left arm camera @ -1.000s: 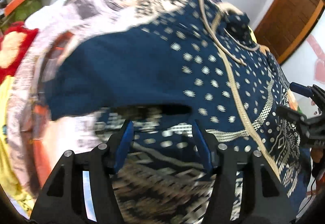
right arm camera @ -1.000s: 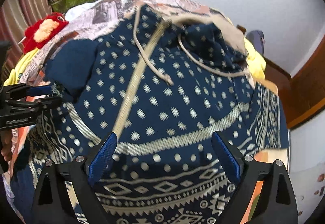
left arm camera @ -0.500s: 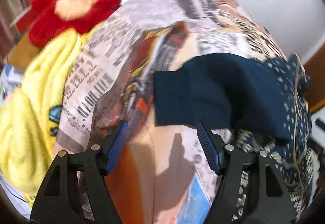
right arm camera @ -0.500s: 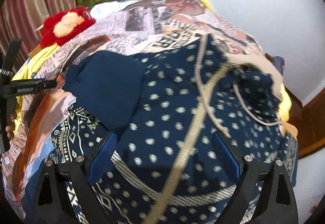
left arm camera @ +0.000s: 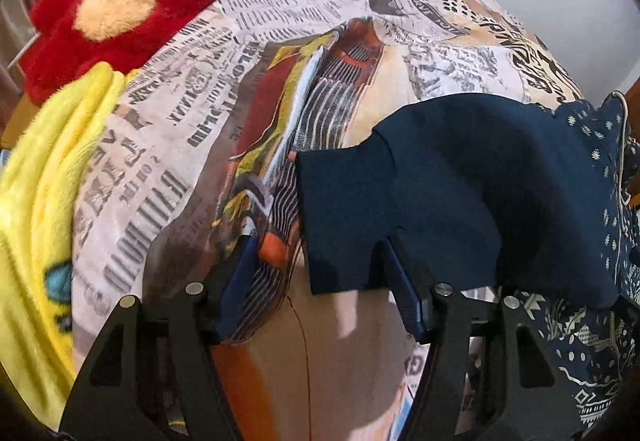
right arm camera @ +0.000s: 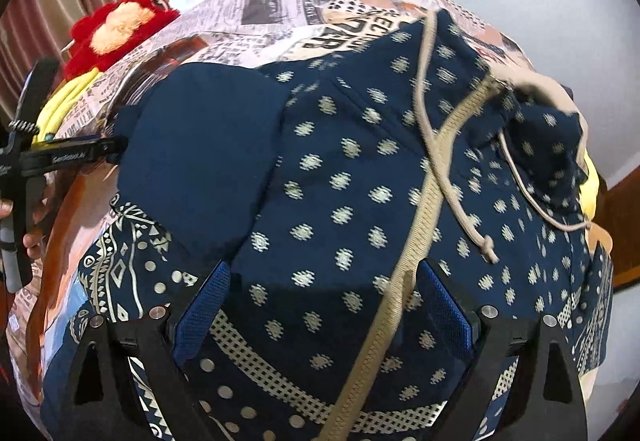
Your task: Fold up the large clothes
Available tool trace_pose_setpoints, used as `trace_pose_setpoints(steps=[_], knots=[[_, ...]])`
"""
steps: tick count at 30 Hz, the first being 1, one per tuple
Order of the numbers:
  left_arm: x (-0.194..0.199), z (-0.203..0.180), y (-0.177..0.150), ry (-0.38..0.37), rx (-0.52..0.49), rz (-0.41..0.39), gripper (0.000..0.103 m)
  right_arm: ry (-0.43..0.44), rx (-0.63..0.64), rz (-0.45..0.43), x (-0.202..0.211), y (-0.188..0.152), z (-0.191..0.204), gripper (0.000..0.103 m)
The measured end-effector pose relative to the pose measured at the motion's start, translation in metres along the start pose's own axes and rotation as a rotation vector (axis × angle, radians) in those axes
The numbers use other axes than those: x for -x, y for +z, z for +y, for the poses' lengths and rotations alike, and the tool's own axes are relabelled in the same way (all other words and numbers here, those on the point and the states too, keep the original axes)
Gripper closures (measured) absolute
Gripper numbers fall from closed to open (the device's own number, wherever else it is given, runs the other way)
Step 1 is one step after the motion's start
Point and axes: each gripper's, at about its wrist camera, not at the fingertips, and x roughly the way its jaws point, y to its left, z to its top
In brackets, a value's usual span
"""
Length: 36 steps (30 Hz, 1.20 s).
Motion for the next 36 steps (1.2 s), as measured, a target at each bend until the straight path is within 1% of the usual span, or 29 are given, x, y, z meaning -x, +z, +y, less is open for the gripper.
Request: trace_pose_setpoints(steps=[2,6,8,11,13,15,16,17,18,19,21,22,23,25,28,29,32,34,36], knots=[[0.011,-0.006,-0.006,-0.003,-0.005,-0.018,0.041,0.004,-0.014,-0.001,0.002,-0.002,-0.006,0.010],[0.018,-0.016,-0.016,-0.057,-0.001,-0.015,0.041,0.006,-0.026,-0.011,0.009,-0.008,-0.015,0.010],[0.008,-0.019,-0.013,-0.061,0.011,0.009,0.041,0.002,-0.027,-0.013,0.011,-0.010,-0.018,0.010],[-0.014,-0.011,-0.006,-0.063,0.063,0.051,0.041,0.007,-0.036,-0.013,0.014,-0.014,-0.022,0.010],[-0.023,-0.008,0.000,-0.078,0.106,0.047,0.044,0.011,-0.044,-0.014,0.016,-0.017,-0.025,0.010],[-0.025,-0.010,0.007,-0.076,0.108,0.037,0.052,0.007,-0.049,-0.012,0.017,-0.021,-0.028,0.010],[-0.026,-0.012,0.010,-0.078,0.099,0.036,0.066,0.004,-0.051,-0.011,0.017,-0.023,-0.031,0.010],[-0.026,-0.013,0.013,-0.086,0.095,0.044,0.088,0.000,-0.053,-0.007,0.016,-0.025,-0.033,0.010],[-0.026,-0.014,0.015,-0.102,0.100,0.060,0.089,-0.004,-0.057,0.000,0.015,-0.027,-0.035,0.010],[-0.024,-0.014,0.016,-0.098,0.106,0.061,0.089,-0.006,-0.061,0.003,0.015,-0.028,-0.038,0.010],[-0.010,-0.023,0.020,-0.068,0.072,0.029,0.089,-0.007,-0.074,0.000,0.018,-0.031,-0.044,0.010],[0.003,-0.032,0.023,-0.049,0.037,-0.005,0.089,-0.007,-0.080,-0.004,0.019,-0.033,-0.047,0.010],[0.014,-0.041,0.026,-0.046,0.011,-0.031,0.089,-0.006,-0.090,-0.012,0.023,-0.034,-0.052,0.010],[0.038,-0.058,0.032,-0.066,-0.035,-0.081,0.089,-0.006,-0.104,-0.024,0.028,-0.036,-0.058,0.010],[0.086,-0.098,0.043,-0.112,-0.118,-0.178,0.089,-0.015,-0.135,-0.049,0.040,-0.038,-0.072,0.010],[0.096,-0.108,0.048,-0.124,-0.135,-0.200,0.089,-0.018,-0.144,-0.059,0.045,-0.038,-0.076,0.010],[0.133,-0.157,0.060,-0.202,-0.204,-0.270,0.089,-0.025,-0.162,-0.092,0.061,-0.040,-0.090,0.010],[0.149,-0.183,0.063,-0.251,-0.245,-0.289,0.089,-0.033,-0.175,-0.120,0.074,-0.043,-0.100,0.010],[0.164,-0.217,0.064,-0.320,-0.279,-0.289,0.089,-0.043,-0.193,-0.148,0.088,-0.045,-0.112,0.010]])
